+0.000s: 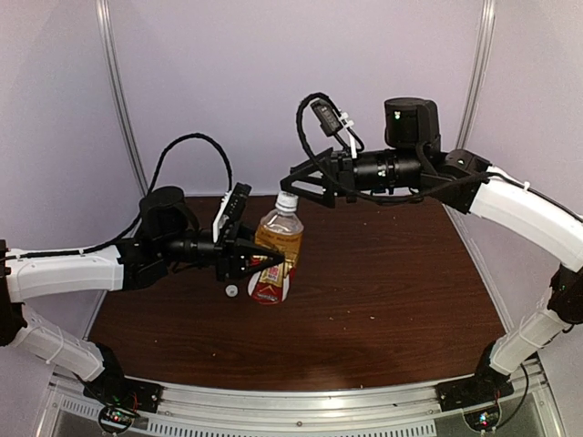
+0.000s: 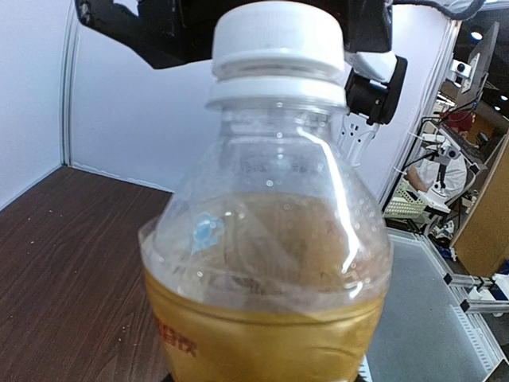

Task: Unscrew the bottle caps

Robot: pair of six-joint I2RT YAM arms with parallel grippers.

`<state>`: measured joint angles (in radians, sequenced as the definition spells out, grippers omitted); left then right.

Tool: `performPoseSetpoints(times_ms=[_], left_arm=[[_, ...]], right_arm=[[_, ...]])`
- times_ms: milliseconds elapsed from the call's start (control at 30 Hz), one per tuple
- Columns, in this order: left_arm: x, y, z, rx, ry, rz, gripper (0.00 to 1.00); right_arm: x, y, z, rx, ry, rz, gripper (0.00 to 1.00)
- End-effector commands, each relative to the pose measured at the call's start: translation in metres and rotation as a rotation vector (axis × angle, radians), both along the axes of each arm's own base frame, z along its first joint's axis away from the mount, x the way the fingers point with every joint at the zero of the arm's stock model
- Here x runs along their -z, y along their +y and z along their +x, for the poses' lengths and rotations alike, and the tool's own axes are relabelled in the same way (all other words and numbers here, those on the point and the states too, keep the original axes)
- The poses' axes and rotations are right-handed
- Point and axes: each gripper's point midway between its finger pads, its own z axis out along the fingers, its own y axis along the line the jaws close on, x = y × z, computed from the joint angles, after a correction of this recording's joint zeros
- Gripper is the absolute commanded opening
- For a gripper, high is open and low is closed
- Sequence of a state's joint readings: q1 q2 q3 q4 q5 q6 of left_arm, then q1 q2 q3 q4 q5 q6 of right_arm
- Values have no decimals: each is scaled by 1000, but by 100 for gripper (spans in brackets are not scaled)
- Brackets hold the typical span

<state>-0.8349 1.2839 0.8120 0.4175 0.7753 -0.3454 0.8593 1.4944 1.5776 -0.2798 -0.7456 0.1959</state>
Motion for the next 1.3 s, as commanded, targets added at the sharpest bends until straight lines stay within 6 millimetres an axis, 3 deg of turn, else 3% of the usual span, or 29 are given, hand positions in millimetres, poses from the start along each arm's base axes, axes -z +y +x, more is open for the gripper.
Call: performPoseSetpoints(times_ms=[0,267,600,1267], left_arm=[[-18,2,11,-68,-62,-29,36],[-14,4,25,-150,-62,-3,36],[-12,6,30,-188,-66,9,36],[-14,8,31,-200,-71,9,36]], right_arm=[[-9,3,21,153,94,25,80],[10,13,22,168,149,-11,77],[26,18,17,146,163,-39,50],[40,19,18,145,174,-73,43]])
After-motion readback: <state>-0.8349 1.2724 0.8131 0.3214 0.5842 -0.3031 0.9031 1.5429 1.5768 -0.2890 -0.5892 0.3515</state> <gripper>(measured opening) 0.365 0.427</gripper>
